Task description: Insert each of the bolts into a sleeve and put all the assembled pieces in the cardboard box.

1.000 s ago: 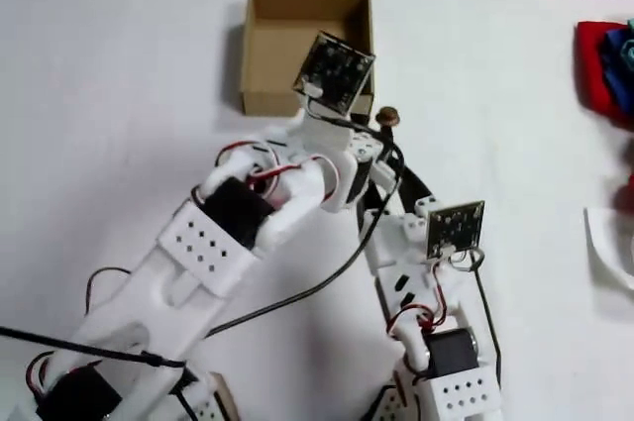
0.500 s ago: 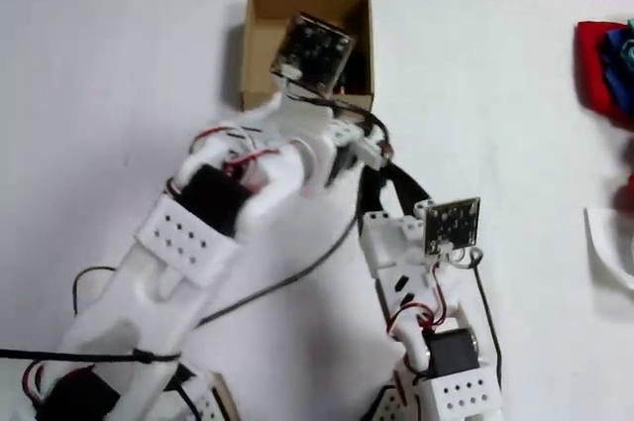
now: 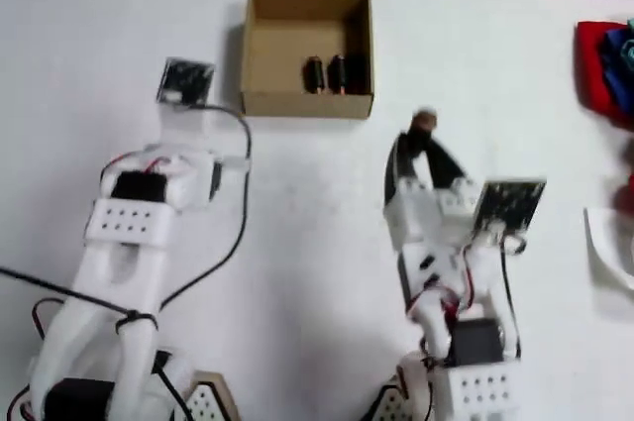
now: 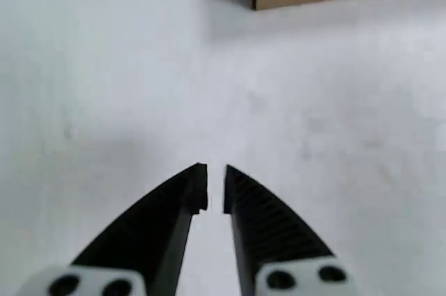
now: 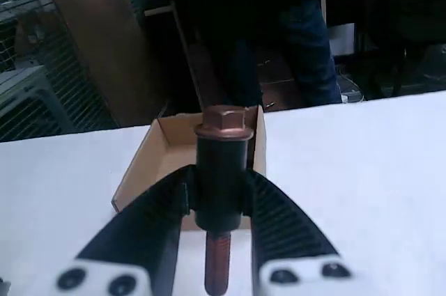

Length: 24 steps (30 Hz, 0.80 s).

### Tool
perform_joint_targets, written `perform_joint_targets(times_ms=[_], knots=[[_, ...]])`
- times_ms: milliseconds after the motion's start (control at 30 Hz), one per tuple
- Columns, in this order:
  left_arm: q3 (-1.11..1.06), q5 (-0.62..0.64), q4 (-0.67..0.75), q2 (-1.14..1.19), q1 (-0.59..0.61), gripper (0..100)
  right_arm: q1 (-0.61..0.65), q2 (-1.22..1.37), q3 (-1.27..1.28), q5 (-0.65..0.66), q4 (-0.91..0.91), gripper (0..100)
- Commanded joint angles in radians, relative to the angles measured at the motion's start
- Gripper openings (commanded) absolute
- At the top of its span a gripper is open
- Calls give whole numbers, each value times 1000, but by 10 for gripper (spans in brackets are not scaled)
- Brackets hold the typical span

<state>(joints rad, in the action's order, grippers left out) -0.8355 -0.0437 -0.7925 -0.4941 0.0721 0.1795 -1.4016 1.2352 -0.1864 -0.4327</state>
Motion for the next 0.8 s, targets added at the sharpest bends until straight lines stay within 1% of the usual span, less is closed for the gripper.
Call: perform_joint_targets(times_ms=[0, 67, 267, 367, 467, 533, 600, 667, 767], knots=[[-102, -5, 160, -26, 41, 30, -8, 527, -459, 15, 54, 19], [-150, -6, 230, -26, 49, 26, -2, 811, -758, 15, -13, 19], [-254, -5, 361, -26, 58, 26, 65, 1578, -1645, 15, -354, 19], [-306, -8, 430, -26, 58, 26, 68, 1896, -2097, 14, -449, 19], [-357, -8, 499, -26, 58, 26, 87, 2173, -2489, 14, -495, 19], [-371, -8, 525, -26, 57, 26, 114, 2341, -2667, 21, -529, 19], [-374, -8, 528, -26, 51, 26, 143, 2476, -2780, 23, -544, 19], [-375, -8, 528, -26, 51, 26, 162, 2572, -2843, 23, -538, 19], [-375, -8, 523, -26, 51, 26, 183, 2657, -2852, 23, -506, 19]])
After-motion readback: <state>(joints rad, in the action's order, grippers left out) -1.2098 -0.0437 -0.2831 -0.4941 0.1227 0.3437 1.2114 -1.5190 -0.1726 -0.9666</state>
